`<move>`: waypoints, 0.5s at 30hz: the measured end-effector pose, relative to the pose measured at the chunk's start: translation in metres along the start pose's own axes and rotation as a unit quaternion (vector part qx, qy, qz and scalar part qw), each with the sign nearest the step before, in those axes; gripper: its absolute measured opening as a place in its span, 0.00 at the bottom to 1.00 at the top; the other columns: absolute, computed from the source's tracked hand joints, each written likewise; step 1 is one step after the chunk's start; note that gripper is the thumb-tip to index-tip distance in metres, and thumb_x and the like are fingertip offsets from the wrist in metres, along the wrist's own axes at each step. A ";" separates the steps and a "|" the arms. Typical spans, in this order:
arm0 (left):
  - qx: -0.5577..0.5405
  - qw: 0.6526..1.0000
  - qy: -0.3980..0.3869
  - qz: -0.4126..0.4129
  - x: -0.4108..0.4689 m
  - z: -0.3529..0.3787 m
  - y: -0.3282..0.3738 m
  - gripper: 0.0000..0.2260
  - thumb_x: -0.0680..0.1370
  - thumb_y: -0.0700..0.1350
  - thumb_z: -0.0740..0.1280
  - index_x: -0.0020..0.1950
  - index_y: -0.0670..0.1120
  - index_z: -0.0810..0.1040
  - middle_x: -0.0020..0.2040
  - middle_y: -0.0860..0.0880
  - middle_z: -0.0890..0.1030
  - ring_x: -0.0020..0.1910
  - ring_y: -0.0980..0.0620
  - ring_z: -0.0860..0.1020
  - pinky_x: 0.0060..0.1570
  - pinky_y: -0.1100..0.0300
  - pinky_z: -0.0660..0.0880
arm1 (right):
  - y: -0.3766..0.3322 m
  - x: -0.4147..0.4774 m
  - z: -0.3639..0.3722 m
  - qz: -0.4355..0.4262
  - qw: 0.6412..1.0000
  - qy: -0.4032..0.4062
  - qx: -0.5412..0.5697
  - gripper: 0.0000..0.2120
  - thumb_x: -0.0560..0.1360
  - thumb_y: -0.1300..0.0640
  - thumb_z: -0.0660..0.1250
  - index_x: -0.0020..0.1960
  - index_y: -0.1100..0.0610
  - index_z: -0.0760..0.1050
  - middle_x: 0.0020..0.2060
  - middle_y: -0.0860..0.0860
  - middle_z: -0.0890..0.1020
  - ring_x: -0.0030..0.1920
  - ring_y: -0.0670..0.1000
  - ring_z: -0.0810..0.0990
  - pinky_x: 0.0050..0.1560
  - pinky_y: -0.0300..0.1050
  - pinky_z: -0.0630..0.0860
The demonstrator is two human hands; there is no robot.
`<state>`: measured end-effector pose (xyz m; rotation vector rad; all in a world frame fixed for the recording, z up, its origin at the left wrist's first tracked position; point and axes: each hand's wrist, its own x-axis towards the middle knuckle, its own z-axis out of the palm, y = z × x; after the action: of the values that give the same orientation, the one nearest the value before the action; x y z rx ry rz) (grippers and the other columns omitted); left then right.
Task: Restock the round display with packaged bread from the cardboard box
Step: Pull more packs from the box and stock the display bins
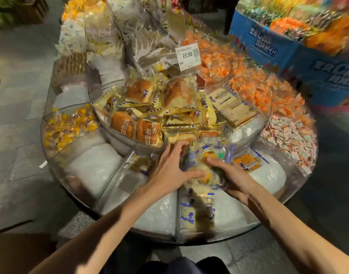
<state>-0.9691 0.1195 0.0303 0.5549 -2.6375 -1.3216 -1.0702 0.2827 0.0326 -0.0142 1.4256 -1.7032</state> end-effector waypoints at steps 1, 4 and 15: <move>-0.010 1.000 -0.003 0.002 0.005 0.004 -0.002 0.36 0.65 0.63 0.78 0.68 0.61 0.65 0.63 0.56 0.70 0.62 0.54 0.71 0.60 0.52 0.72 | -0.002 -0.002 -0.004 -0.006 1.000 0.015 0.005 0.21 0.71 0.59 0.73 0.63 0.61 0.76 0.50 0.58 0.86 0.47 0.55 0.87 0.40 0.46 0.83; -0.103 0.994 -0.012 -0.017 0.017 0.012 -0.004 0.24 0.72 0.57 0.75 0.64 0.58 0.72 0.62 0.54 0.77 0.62 0.52 0.75 0.61 0.50 0.74 | -0.010 -0.005 -0.026 -0.022 0.999 0.035 0.006 0.24 0.69 0.59 0.74 0.64 0.62 0.75 0.52 0.59 0.86 0.50 0.56 0.86 0.44 0.47 0.83; -0.489 0.809 0.109 -0.308 0.041 0.063 0.002 0.03 0.78 0.38 0.66 0.50 0.44 0.78 0.55 0.40 0.81 0.46 0.45 0.81 0.42 0.49 0.79 | -0.048 -0.002 -0.139 -0.009 0.998 0.040 0.053 0.17 0.73 0.64 0.69 0.61 0.64 0.76 0.47 0.60 0.86 0.42 0.54 0.87 0.35 0.45 0.83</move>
<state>-1.0255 0.1517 -0.0079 1.2736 -1.2654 -2.3120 -1.1697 0.3904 0.0250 0.1010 1.3938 -1.8094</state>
